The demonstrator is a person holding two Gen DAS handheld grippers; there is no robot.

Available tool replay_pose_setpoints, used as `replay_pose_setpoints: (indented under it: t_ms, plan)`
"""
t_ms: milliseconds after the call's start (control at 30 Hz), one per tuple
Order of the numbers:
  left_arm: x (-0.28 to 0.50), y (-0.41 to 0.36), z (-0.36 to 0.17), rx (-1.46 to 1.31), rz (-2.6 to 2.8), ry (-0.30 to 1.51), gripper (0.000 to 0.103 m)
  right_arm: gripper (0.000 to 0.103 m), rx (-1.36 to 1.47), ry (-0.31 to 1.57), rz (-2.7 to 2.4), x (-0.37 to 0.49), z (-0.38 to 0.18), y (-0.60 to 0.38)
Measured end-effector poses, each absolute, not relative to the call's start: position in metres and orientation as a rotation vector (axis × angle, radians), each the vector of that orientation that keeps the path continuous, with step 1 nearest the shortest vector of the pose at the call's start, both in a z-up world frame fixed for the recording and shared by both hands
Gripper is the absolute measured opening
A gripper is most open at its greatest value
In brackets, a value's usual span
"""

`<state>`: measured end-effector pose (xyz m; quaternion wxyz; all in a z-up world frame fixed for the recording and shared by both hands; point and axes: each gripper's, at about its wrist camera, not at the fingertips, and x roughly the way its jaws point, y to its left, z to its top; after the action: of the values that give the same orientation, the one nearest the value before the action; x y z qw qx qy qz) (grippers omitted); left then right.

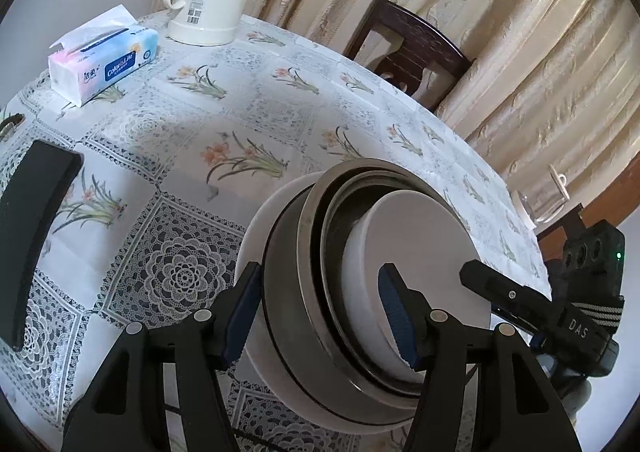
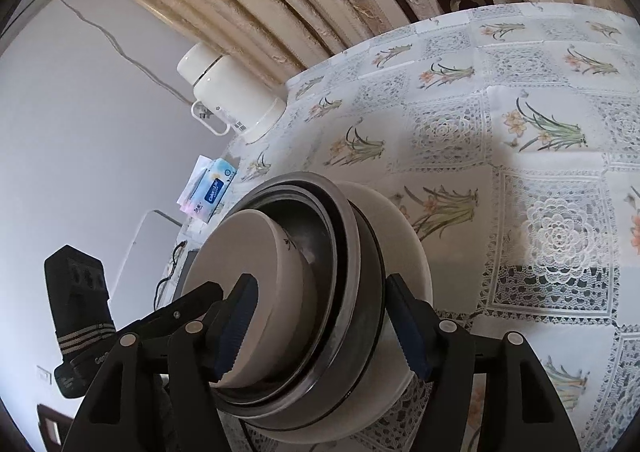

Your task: Organize plates and bowls

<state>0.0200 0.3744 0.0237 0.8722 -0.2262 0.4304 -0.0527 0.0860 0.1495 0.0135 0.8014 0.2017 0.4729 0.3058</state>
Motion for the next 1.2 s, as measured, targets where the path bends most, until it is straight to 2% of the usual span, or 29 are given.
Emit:
replay_pose_setpoints:
  t_ms: [433, 1000, 1200]
  plan:
    - [0.013, 0.365, 0.026, -0.401, -0.080, 0.874, 0.061, 0.069, 0.329, 0.903, 0.589, 0.071, 0.029, 0.146]
    - [-0.027, 0.332, 0.046, -0.137, 0.082, 0.712, 0.075, 0.071, 0.306, 0.820, 0.572, 0.035, 0.041, 0.136]
    - [-0.044, 0.322, 0.050, -0.083, 0.107, 0.663, 0.075, 0.071, 0.302, 0.799, 0.569, 0.020, 0.044, 0.132]
